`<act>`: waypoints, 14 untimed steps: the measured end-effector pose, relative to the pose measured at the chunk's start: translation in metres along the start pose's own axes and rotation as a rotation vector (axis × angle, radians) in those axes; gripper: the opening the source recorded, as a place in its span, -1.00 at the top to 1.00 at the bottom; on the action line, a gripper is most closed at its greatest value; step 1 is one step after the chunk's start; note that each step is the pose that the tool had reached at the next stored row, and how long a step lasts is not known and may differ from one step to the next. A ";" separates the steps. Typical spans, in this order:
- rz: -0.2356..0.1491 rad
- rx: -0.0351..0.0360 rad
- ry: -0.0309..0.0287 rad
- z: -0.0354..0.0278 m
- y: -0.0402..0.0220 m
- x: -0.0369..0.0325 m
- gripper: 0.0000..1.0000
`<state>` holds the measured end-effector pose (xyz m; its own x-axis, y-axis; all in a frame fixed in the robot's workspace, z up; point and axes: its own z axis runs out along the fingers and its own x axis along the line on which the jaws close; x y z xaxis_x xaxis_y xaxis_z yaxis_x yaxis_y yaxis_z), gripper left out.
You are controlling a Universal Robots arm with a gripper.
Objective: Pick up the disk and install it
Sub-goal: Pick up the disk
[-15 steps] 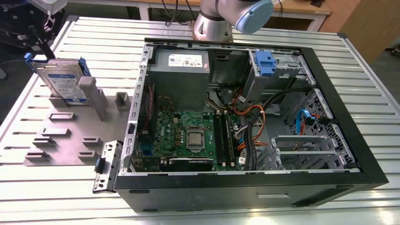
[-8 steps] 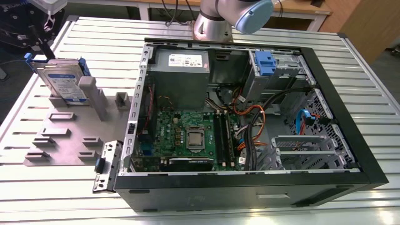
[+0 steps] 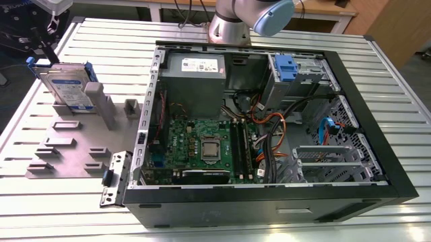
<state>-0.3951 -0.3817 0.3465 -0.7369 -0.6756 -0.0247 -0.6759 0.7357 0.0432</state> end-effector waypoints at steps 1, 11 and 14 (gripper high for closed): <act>0.000 0.0000 0.0000 0.0000 0.0000 0.0000 0.79; -0.008 -0.0002 0.0003 0.0000 0.0000 0.0000 0.79; -0.010 -0.0003 0.0004 0.0000 0.0000 0.0000 0.79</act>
<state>-0.3951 -0.3817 0.3465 -0.7300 -0.6830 -0.0247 -0.6834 0.7288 0.0432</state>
